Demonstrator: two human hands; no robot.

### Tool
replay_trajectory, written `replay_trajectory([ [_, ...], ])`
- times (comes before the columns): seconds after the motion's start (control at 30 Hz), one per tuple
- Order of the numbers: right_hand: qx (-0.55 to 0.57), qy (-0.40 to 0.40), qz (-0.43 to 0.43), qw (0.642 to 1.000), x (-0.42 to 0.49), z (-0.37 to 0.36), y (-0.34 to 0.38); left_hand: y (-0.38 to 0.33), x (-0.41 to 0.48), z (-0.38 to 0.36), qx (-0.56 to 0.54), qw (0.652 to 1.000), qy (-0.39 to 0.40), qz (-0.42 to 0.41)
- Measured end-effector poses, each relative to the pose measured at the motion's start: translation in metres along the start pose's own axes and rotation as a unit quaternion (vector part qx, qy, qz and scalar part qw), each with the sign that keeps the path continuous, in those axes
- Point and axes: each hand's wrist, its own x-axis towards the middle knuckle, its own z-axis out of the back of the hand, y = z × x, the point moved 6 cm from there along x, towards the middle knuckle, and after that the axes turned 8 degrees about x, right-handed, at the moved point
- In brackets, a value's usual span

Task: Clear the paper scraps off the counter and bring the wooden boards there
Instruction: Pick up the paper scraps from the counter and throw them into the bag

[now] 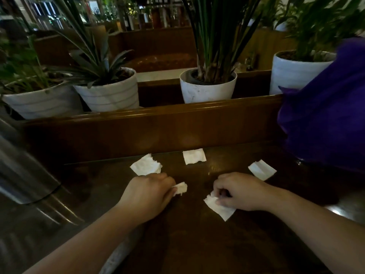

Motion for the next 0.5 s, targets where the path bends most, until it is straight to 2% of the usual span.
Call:
replay_trajectory([
  [0.2,0.005,0.012,0.028,1.0,0.017,0.008,0.001,0.06,0.027,0.0,0.031,0.988,0.018,0.147],
  [0.3,0.001,0.005,0.037,0.999,0.026,0.019,0.003,0.083,0.032,-0.019,0.038,0.978,0.068,0.194],
  [0.4,-0.012,-0.015,0.038,0.999,0.034,0.032,0.004,0.089,0.03,-0.038,0.023,0.968,0.119,0.22],
  [0.5,-0.02,-0.069,0.025,0.997,0.045,0.049,0.0,0.085,0.028,-0.044,0.033,0.972,0.125,0.198],
])
